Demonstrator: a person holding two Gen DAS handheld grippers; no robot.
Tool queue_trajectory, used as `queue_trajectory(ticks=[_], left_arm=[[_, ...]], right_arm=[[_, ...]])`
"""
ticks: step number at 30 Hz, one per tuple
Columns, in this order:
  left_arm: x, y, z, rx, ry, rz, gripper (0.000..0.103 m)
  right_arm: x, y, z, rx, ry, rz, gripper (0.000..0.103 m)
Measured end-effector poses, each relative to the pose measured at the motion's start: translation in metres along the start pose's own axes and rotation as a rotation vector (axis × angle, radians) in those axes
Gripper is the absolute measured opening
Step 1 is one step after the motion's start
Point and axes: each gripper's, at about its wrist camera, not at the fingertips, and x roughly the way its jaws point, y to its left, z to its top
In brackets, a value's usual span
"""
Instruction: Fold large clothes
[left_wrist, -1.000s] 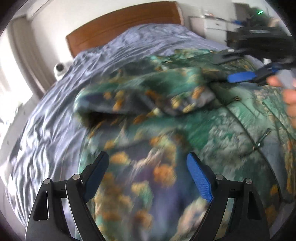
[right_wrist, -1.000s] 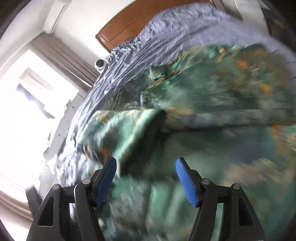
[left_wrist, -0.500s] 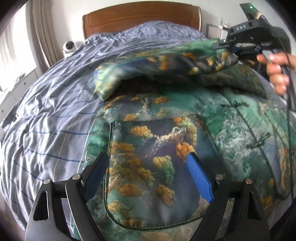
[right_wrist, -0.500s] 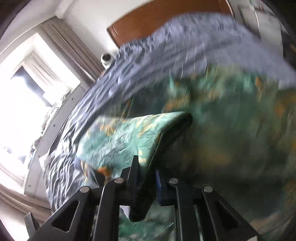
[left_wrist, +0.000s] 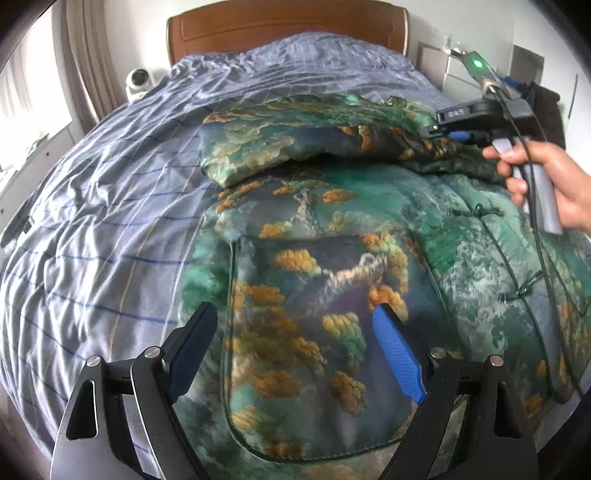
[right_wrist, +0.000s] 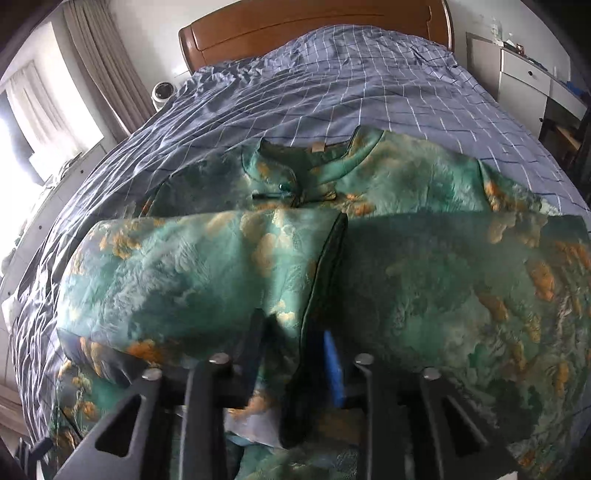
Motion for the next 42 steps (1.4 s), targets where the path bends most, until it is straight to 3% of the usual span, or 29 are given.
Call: queue_trajectory(ticks=[2,6,9,11,13,15,18,27,32,39,42], left_arm=[[-0.002,0.005,0.016,0.001,-0.015,-0.003,0.087],[0.003,0.019,0.070,-0.017,-0.077,-0.003,0.088],[0.027,0.023,0.111,-0.007,-0.083,0.005,0.088],[0.052,0.025,0.135,-0.017,-0.056,0.006,0.085],[0.083,0.025,0.149,-0.022,-0.019,0.011,0.079],[0.117,0.024,0.149,-0.016,0.058,0.023,0.070],[0.148,0.024,0.136,-0.003,0.107,0.023,0.070],[0.144,0.028,0.132,-0.026,0.088,0.016,0.070],[0.135,0.037,0.167,-0.111,0.086,-0.032,0.070],[0.200,0.048,0.207,-0.131,0.193,0.011,0.074],[0.200,0.051,0.224,-0.174,0.168,0.027,0.074]], right_arm=[[-0.011,0.000,-0.002,-0.021,0.005,-0.001,0.054],[-0.056,0.014,-0.004,-0.129,-0.115,-0.087,0.054],[-0.082,0.037,-0.005,-0.223,-0.188,-0.022,0.054],[-0.079,0.053,-0.006,-0.277,-0.164,0.052,0.054],[-0.060,0.065,-0.006,-0.319,-0.120,0.061,0.054],[-0.030,0.065,-0.006,-0.306,-0.039,0.044,0.054],[0.010,0.044,-0.015,-0.214,0.057,0.039,0.052],[0.016,0.033,-0.028,-0.176,0.028,0.080,0.052],[0.017,0.032,-0.031,-0.165,0.012,0.085,0.052],[0.017,0.030,-0.031,-0.149,0.009,0.100,0.052],[0.017,0.029,-0.031,-0.146,0.005,0.103,0.052]])
